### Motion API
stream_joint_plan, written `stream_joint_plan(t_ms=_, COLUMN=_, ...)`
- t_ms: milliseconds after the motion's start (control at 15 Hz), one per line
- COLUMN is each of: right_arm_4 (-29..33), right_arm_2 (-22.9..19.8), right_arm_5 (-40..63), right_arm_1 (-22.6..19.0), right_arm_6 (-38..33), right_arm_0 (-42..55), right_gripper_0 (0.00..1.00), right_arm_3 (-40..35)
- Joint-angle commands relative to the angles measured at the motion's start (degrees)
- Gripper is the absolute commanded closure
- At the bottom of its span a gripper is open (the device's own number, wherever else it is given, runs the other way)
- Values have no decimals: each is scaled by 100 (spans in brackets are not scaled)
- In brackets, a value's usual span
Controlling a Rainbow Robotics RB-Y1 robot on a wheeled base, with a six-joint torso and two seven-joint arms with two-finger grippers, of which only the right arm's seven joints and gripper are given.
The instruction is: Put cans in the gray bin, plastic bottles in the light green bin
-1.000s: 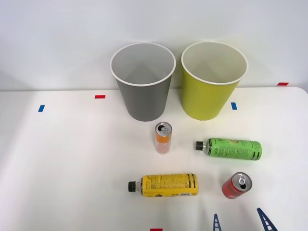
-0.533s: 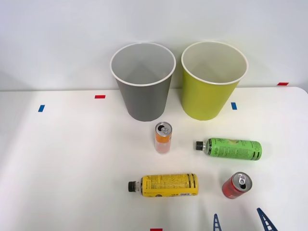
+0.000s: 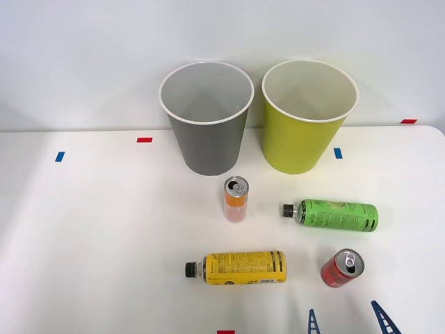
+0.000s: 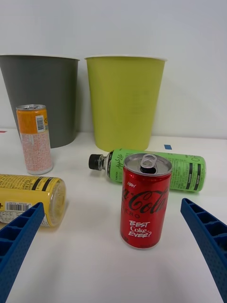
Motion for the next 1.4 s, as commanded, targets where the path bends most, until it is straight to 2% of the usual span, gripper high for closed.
stream_joint_plan(t_ms=67, right_arm_4=0, right_arm_2=0, right_arm_5=0, right_arm_1=0, right_arm_6=0, right_arm_0=0, right_gripper_0=0, right_arm_3=0)
stream_joint_plan(t_ms=200, right_arm_4=0, right_arm_2=0, right_arm_5=0, right_arm_1=0, right_arm_6=0, right_arm_0=0, right_gripper_0=0, right_arm_3=0)
stream_joint_plan(t_ms=267, right_arm_4=-44, right_arm_2=-44, right_arm_5=88, right_arm_1=44, right_arm_6=-9, right_arm_0=-18, right_gripper_0=0, right_arm_3=264)
stream_joint_plan(t_ms=533, right_arm_4=-879, right_arm_2=-88, right_arm_5=53, right_arm_1=79, right_arm_6=53, right_arm_0=-97, right_gripper_0=0, right_arm_3=290)
stream_joint_plan(t_ms=867, right_arm_4=-677, right_arm_2=-211, right_arm_5=246, right_arm_1=79, right_arm_6=88, right_arm_0=-483, right_gripper_0=0, right_arm_3=290)
stream_joint_plan(t_ms=1400, right_arm_4=-844, right_arm_2=-299, right_arm_5=747, right_arm_1=141, right_arm_6=88, right_arm_0=-984, right_gripper_0=0, right_arm_3=290)
